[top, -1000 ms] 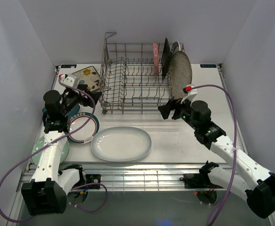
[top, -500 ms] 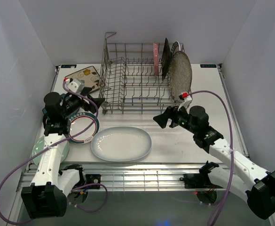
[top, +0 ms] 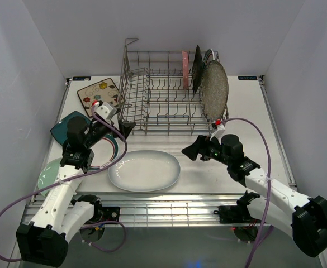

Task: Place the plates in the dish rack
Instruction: Pick up the plate from the corner of the board.

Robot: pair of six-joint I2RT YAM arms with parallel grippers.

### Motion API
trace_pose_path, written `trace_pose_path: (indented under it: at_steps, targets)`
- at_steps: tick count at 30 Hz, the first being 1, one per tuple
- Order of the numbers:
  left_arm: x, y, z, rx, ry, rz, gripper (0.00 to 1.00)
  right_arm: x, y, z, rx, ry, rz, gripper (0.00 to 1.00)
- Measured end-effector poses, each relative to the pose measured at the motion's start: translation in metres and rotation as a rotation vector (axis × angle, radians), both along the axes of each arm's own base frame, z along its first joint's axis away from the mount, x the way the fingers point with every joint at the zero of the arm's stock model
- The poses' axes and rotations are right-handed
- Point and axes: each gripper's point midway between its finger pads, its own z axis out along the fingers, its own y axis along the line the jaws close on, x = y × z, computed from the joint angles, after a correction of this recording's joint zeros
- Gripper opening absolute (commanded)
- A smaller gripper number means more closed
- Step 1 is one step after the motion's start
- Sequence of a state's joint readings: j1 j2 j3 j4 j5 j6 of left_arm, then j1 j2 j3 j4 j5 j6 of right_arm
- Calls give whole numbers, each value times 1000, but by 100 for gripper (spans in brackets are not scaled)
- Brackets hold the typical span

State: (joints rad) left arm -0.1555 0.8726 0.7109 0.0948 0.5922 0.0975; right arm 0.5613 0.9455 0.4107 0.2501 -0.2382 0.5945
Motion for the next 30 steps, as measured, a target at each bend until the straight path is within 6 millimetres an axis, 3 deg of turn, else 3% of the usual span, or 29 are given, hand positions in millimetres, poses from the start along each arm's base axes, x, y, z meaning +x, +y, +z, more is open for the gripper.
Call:
trace_pose_path:
  at_steps: [17, 27, 30]
  targets:
    - [-26, -46, -29, 122, -49, -147, 98, -22, 7, -40, 17, 141, 12, 91]
    - [-37, -59, -40, 170, -68, -201, 98, -29, 17, -70, -4, 216, 30, 100]
    - [-38, -59, -41, 175, -76, -204, 98, -32, 23, -77, -3, 231, 44, 92]
